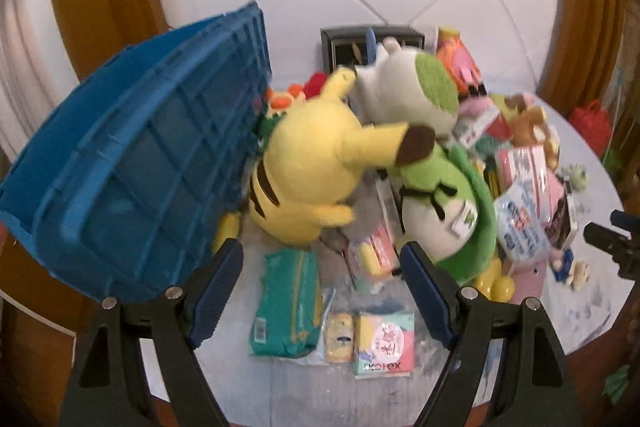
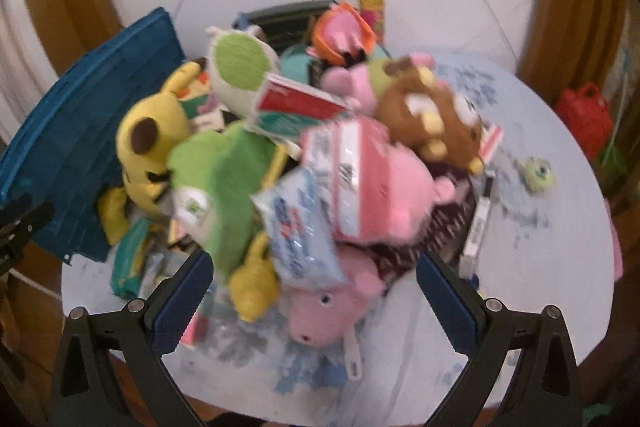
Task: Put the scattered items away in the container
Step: 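Grasp the Kotex pad pack with the left tool while the right tool grasps the wet-wipe pack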
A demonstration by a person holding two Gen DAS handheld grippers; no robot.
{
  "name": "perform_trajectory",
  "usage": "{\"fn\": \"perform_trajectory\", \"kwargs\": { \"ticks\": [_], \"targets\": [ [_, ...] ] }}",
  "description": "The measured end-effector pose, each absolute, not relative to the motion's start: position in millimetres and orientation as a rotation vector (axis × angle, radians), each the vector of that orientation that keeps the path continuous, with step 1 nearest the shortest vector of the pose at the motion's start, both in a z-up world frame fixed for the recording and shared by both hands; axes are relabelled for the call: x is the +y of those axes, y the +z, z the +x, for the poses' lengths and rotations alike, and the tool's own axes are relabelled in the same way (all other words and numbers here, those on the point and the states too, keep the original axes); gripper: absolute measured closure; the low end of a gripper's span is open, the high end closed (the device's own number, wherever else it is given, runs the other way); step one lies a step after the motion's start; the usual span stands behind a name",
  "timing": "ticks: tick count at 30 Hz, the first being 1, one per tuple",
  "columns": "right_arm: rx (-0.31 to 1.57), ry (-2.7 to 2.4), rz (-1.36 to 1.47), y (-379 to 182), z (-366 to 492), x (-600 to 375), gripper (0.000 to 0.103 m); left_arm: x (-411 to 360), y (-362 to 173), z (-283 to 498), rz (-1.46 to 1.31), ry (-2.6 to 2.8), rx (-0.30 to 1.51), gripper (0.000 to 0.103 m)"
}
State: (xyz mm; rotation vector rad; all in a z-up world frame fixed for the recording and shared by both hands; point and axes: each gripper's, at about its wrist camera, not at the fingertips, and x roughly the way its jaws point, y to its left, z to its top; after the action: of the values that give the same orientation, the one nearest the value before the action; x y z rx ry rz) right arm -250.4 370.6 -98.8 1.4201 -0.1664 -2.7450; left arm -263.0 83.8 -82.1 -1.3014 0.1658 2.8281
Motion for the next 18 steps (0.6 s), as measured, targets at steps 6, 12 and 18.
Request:
{"fn": "perform_trajectory", "kwargs": {
  "ticks": [6,12,18],
  "targets": [
    [-0.186,-2.794,1.462,-126.9,-246.5,381.5,0.000,94.2,-110.9,-269.4,-1.313,2.767,0.224,0.022],
    [-0.158,-2.790,1.494,-149.1,-247.9,367.3,0.000,100.4,-158.5,-274.2,-1.412,2.667,0.224,0.022],
    [-0.096,-2.778,1.502,-165.6,-249.4,354.8,0.000,113.4,-206.8,-269.1,-1.567,2.591,0.196,0.022]
  ]
}}
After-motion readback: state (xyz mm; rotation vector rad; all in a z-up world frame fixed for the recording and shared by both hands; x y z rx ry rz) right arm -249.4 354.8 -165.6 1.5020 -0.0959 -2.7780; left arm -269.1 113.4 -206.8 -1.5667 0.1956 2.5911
